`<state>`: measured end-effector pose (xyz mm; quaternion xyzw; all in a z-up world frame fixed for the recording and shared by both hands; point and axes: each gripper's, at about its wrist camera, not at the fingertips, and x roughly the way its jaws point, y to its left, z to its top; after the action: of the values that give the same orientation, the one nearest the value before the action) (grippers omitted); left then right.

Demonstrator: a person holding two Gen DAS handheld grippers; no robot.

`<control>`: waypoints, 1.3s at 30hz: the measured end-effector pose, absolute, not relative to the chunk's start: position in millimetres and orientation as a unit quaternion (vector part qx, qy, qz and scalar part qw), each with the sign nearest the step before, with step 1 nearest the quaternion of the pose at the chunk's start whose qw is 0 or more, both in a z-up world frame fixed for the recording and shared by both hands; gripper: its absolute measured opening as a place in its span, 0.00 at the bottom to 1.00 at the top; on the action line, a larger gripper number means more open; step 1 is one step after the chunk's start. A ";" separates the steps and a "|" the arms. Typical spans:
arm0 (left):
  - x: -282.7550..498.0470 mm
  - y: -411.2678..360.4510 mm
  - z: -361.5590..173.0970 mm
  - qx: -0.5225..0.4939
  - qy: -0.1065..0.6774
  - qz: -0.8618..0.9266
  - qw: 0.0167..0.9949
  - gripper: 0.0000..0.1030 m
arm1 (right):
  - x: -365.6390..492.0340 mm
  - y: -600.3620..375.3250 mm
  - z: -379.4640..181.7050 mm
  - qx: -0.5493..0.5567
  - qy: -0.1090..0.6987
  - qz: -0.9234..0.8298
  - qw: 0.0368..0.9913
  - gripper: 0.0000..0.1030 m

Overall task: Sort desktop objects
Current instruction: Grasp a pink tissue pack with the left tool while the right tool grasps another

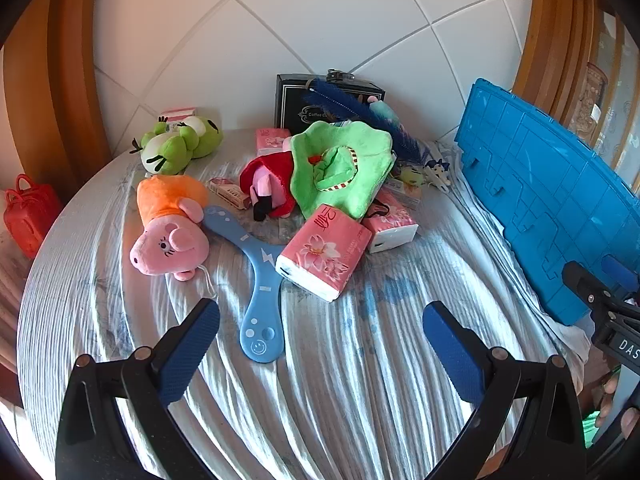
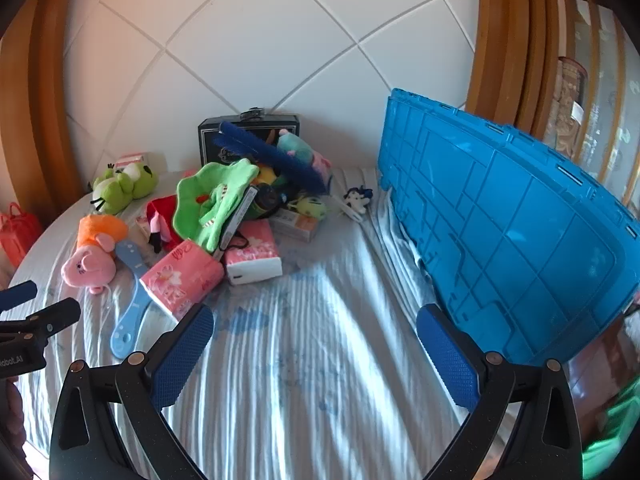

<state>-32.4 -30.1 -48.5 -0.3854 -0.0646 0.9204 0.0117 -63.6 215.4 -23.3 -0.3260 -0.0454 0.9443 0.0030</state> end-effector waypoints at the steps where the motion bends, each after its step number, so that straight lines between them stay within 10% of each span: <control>1: -35.3 -31.2 -50.4 -0.389 -0.065 0.919 0.008 1.00 | -66.6 215.3 -24.5 -0.328 -0.045 0.943 0.002 1.00; 39: -247.1 -15.3 -185.7 -0.535 -0.005 0.844 0.037 0.95 | -323.1 169.9 -162.1 -0.534 -0.030 0.838 -0.110 1.00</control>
<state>-247.1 -15.3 -185.7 -0.5347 -0.0048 0.8442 0.0370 -323.1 169.9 -162.1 -0.5338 -0.0304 0.8379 -0.1096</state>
